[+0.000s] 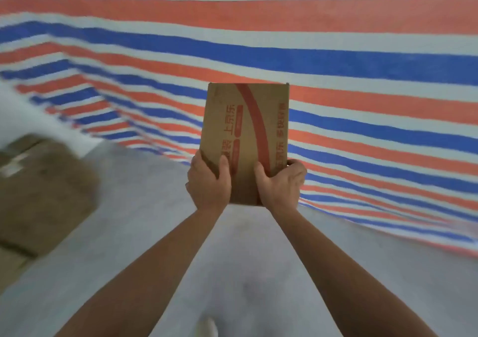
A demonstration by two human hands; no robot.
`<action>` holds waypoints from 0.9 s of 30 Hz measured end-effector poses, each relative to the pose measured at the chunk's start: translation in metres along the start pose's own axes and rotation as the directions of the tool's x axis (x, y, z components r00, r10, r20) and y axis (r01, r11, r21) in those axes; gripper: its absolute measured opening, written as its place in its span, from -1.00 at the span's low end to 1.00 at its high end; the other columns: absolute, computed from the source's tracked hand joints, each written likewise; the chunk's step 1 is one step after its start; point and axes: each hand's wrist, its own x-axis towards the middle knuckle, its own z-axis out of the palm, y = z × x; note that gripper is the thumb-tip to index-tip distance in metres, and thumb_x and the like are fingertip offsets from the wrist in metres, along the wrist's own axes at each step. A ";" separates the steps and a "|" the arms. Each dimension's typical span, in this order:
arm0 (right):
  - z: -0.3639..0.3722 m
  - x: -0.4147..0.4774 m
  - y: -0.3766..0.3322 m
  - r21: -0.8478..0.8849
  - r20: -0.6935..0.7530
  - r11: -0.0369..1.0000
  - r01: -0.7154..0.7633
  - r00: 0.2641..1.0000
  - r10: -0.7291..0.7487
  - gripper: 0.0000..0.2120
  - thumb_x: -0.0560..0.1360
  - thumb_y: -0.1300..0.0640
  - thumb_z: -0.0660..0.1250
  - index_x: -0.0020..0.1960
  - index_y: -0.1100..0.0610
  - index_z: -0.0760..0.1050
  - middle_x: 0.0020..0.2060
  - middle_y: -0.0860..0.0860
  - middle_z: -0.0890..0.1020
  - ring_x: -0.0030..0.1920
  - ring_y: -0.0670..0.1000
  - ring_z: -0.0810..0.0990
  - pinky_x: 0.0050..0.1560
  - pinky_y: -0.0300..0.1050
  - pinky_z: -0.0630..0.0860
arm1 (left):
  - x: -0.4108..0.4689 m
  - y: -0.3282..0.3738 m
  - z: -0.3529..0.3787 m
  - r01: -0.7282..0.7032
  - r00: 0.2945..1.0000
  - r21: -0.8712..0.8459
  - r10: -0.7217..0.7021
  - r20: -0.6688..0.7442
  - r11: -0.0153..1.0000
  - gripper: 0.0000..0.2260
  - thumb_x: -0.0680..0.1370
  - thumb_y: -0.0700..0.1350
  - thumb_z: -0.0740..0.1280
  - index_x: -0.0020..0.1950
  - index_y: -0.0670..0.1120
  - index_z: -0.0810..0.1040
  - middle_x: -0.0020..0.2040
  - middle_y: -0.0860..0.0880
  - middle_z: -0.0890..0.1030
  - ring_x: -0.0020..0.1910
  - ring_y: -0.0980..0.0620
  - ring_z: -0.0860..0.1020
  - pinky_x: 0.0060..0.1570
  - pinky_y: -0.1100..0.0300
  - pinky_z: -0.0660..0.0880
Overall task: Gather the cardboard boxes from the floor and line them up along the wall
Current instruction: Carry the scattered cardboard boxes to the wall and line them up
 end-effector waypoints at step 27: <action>0.558 -0.653 -0.346 0.400 0.774 0.798 0.451 0.300 -0.557 -0.25 0.38 -0.15 0.49 0.32 0.20 0.21 0.24 0.08 0.34 0.29 0.12 0.32 0.10 -0.05 0.41 | 0.133 -0.567 -0.667 0.689 0.415 -0.105 -0.509 -0.754 0.717 -0.35 0.56 0.20 0.27 0.53 -0.12 0.22 0.44 -0.09 0.38 0.42 -0.11 0.31 0.40 -0.12 0.26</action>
